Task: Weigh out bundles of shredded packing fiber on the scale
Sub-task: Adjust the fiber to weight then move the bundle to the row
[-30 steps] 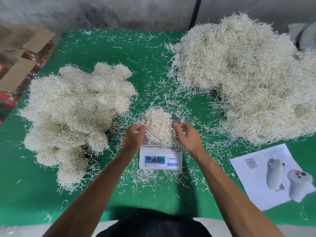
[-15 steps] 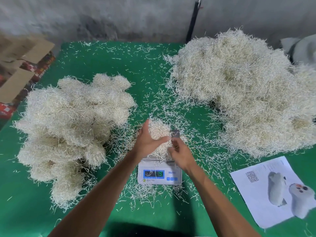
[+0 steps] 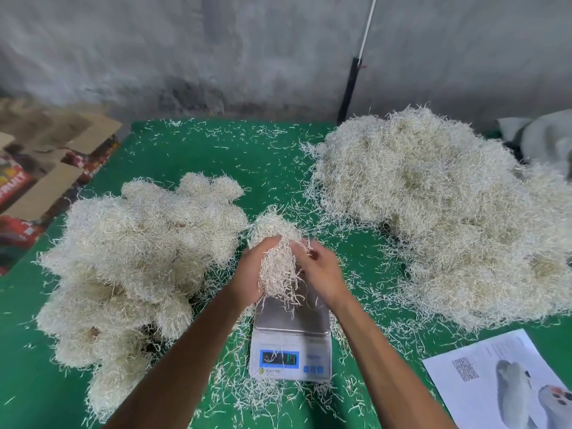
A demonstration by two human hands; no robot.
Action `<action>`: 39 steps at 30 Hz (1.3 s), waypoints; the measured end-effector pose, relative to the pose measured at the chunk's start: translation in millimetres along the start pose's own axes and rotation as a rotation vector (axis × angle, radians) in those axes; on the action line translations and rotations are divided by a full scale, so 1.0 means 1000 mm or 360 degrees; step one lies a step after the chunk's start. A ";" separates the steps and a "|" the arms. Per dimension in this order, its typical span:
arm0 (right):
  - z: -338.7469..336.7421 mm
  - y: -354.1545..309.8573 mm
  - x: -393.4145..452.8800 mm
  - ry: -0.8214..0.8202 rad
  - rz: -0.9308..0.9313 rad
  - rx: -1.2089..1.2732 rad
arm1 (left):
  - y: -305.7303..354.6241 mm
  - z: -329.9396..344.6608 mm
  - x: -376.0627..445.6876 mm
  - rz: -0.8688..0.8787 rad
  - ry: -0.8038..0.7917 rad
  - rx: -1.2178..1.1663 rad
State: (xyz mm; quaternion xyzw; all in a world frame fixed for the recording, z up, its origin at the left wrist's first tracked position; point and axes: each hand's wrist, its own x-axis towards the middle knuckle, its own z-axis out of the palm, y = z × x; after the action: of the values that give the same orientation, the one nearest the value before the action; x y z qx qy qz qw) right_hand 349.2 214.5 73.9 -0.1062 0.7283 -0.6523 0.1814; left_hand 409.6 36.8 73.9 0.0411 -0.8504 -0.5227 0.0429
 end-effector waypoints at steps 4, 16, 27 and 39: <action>-0.020 -0.031 0.036 0.0132 0.0012 0.0208 | -0.004 -0.029 -0.001 0.0089 0.0098 -0.0039; -0.054 -0.058 0.090 0.0228 0.0081 0.0416 | 0.005 -0.089 0.003 -0.0542 0.0749 -0.0936; -0.094 0.038 0.090 0.0295 0.0494 -0.0840 | 0.014 -0.074 0.024 -0.0573 0.0930 -0.1119; -0.196 0.057 0.117 0.0880 0.0522 -0.0159 | 0.010 -0.001 0.079 -0.0844 0.0904 -0.1282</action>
State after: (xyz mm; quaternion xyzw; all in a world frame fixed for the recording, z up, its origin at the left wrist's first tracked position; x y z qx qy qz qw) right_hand 168.0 354.2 19.2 0.1850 0.7884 -0.5820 0.0741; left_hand 331.4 31.7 85.2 0.3732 -0.4991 -0.7676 0.1496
